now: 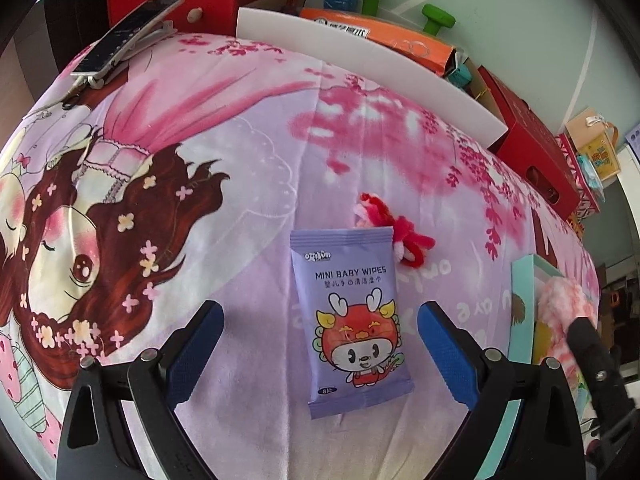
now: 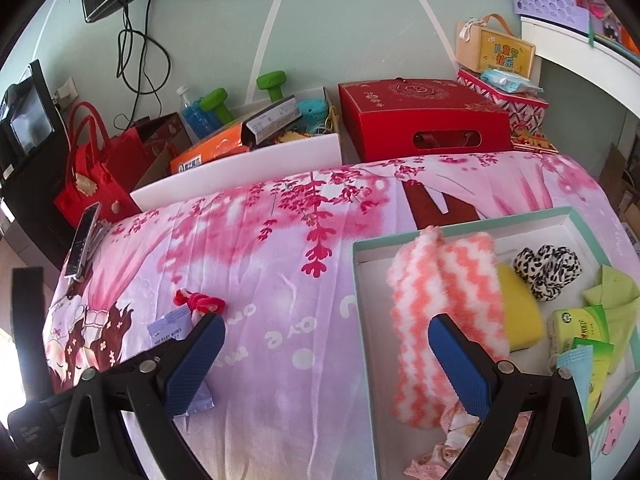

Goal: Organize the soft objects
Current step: 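Move both grippers back from the tray toward the wipes packet and red plush toy, then grasp the purple wipes packet with left gripper while right gripper grasps the red plush toy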

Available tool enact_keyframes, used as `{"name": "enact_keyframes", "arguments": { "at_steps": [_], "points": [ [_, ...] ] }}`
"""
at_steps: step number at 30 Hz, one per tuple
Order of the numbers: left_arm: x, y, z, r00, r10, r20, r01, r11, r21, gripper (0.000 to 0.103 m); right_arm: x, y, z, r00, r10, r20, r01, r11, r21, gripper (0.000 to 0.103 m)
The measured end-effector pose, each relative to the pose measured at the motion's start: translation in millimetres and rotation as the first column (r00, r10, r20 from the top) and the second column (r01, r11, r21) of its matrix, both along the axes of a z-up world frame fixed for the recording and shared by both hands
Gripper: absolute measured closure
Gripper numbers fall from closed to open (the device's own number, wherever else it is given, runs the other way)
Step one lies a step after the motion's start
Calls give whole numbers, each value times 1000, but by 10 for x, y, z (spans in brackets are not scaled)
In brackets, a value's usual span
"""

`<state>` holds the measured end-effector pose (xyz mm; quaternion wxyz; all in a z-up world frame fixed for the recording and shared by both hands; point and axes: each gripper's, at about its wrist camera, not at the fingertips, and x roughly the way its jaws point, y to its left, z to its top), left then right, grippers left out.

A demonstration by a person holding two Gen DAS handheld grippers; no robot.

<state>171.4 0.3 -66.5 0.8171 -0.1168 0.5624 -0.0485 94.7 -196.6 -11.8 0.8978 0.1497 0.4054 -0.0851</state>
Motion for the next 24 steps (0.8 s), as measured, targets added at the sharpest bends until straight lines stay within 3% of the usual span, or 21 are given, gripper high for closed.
{"name": "enact_keyframes", "arguments": {
  "at_steps": [10, 14, 24],
  "points": [
    [-2, -130, -58, 998, -50, -26, 52, 995, 89, 5, -1, 24, 8, 1000, 6, 0, -6, 1000, -2, 0],
    [1, -82, -89, 999, -19, -38, 24, 990, 140, 5, 1, 36, 2, 1000, 6, -3, -6, 1000, -3, 0],
    [-30, 186, -98, 997, 57, -54, -48, 986, 161, 6, -1, 56, -4, 1000, 13, 0, -13, 1000, -3, 0]
  ]
}}
